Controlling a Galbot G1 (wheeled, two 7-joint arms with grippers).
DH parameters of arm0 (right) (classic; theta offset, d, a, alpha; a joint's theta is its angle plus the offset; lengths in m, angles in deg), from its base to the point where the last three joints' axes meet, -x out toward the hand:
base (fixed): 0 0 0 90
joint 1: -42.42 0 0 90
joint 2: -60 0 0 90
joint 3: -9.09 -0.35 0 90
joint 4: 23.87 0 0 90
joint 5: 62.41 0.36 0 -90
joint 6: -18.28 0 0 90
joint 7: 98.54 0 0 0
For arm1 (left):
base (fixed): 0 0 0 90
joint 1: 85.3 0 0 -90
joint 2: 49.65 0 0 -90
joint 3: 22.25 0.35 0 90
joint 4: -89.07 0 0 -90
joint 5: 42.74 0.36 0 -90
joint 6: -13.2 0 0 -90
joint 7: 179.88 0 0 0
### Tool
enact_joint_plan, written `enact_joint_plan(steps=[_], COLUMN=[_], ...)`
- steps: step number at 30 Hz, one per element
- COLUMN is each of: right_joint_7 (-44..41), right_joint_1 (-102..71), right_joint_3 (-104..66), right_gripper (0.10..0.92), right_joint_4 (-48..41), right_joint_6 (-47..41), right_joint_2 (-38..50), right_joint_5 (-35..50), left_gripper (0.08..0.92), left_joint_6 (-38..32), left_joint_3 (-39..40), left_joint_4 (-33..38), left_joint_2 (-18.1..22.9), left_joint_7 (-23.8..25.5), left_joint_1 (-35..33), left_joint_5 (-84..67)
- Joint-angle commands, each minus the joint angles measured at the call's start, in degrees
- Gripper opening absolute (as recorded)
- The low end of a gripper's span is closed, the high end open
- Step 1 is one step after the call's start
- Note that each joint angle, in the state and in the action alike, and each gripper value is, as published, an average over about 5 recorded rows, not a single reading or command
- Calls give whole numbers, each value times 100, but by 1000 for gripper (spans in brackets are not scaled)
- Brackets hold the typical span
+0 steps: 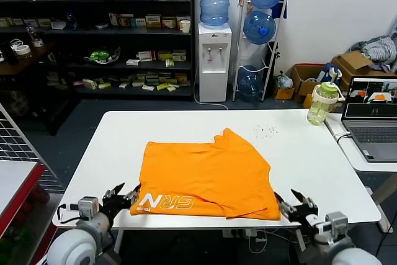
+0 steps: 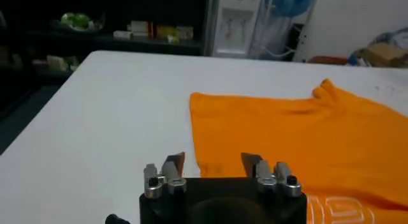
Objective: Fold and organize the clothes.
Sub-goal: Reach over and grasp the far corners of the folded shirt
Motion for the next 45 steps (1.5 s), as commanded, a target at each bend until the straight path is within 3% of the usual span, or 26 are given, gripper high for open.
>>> enact_joint_plan(steps=[1, 5, 8, 16, 45], right_joint_7=[115, -15, -212, -605, -1088], right_joint_1=[3872, 5050, 5549, 6050, 5888], right_joint_3=[1548, 2368, 2749, 3054, 2900], right_gripper=[758, 815, 822, 823, 823], right_joint_4=[-2164, -3585, -4461, -5827, -6790], right_joint_6=[7, 17, 26, -43, -42], right_joint_2=[-271, -724, -1117, -1924, -2560], right_joint_5=[655, 558, 383, -81, -645], left_gripper=[736, 812, 821, 823, 823], left_joint_6=[-418, -395, -305, -121, 92], left_joint_3=[449, 897, 1243, 1679, 1985], left_joint_4=[-1828, -2949, -3688, -4996, -5044], left_joint_2=[423, 745, 986, 1514, 1655], left_joint_7=[765, 1106, 1214, 1354, 1338], left_joint_1=[2484, 3493, 4039, 4572, 4294], left_joint_5=[172, 207, 174, 263, 477])
